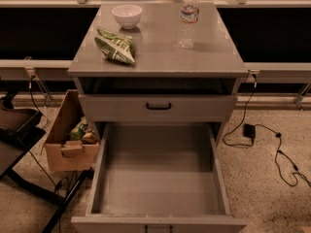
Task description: Pick green jalapeno chip bag from middle drawer and place on counter
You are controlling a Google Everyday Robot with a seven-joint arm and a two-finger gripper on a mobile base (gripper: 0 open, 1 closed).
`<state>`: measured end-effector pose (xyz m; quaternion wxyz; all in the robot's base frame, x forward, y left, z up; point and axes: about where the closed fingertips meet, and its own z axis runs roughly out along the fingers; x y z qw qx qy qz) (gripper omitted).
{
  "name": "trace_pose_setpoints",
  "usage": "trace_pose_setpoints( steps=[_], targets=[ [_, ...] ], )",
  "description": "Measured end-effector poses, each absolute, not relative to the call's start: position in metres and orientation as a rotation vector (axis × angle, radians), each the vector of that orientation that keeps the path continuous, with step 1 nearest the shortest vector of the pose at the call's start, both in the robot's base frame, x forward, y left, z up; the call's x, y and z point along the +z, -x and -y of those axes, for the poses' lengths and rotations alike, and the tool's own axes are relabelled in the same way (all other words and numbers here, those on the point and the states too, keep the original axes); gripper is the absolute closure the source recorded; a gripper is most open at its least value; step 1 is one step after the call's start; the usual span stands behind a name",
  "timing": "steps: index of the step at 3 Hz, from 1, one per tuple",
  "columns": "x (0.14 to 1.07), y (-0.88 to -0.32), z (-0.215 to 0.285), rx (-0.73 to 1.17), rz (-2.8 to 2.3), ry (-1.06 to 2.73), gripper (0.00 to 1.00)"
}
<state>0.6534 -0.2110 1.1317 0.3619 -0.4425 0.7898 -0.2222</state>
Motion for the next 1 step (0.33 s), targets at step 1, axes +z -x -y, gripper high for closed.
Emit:
trace_pose_setpoints(
  steps=[1],
  targets=[
    [1.1795, -0.573, 0.2192, -0.577, -1.976, 0.922, 0.0]
  ],
)
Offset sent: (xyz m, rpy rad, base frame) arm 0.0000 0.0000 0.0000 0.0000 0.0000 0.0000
